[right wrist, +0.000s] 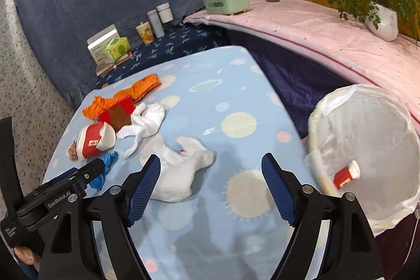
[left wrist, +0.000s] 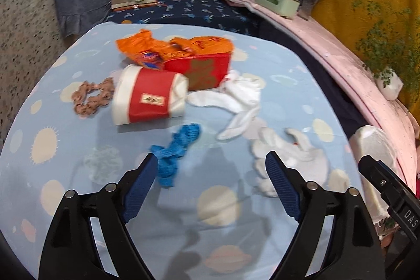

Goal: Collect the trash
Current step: 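Grasp the blue tape measure with the left tool while the right tool grasps the white glove, then carry the tape measure and glove over the bin and open both tools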

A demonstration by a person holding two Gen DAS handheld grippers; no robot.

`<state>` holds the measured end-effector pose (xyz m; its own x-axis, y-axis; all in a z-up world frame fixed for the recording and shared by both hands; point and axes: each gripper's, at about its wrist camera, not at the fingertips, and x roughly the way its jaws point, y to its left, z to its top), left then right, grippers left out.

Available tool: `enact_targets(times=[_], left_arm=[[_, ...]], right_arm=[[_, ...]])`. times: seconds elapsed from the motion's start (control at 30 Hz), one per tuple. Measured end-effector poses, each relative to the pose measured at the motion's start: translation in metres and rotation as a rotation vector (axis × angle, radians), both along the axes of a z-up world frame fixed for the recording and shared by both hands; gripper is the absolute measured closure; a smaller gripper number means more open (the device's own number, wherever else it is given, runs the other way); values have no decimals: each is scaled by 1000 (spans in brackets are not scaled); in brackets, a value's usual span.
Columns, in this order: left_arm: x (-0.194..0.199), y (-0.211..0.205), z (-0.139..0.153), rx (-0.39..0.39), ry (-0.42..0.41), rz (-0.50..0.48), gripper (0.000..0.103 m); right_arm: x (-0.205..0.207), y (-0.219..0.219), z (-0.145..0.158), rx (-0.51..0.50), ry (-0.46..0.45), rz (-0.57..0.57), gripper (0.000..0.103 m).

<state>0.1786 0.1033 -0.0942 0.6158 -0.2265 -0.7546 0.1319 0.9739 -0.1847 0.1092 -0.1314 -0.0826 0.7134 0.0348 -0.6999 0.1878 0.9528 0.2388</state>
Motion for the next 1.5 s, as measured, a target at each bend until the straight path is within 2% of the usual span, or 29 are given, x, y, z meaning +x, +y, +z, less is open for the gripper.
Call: enact_targets(times=[0.17, 0.33, 0.4, 0.53, 0.6, 0.63, 0.7, 0.77, 0.83, 0.87, 1.0, 1.2, 1.5], left_arm=[[10, 19, -18, 29, 31, 19, 23], [21, 32, -34, 22, 69, 20, 24], [25, 35, -37, 9, 77, 17, 27], [31, 32, -41, -8, 92, -11, 48], [33, 30, -41, -12, 92, -27, 61], [33, 29, -41, -18, 96, -36, 73], [33, 28, -40, -26, 95, -41, 76], [31, 25, -38, -29, 90, -52, 80], [28, 21, -34, -32, 81, -65, 81], [26, 18, -31, -30, 73, -72, 81], [20, 8, -14, -40, 43, -96, 82], [10, -18, 21, -54, -19, -139, 82], [-6, -68, 73, -85, -101, -226, 82]], right_arm=[[16, 18, -24, 5, 50, 11, 26], [26, 27, -42, 18, 83, 10, 26], [30, 28, -45, 22, 90, 9, 26], [35, 31, -50, 26, 101, 15, 29], [38, 32, -52, 25, 104, 22, 38], [39, 33, -53, 28, 108, 31, 42], [40, 34, -55, 33, 120, 47, 60], [41, 36, -57, 35, 129, 61, 71], [41, 36, -57, 34, 130, 72, 90], [40, 35, -55, 43, 125, 75, 95], [35, 31, -37, 54, 81, 74, 96], [24, 15, 10, 43, -26, 65, 96], [-3, -34, 80, 28, -171, -15, 96]])
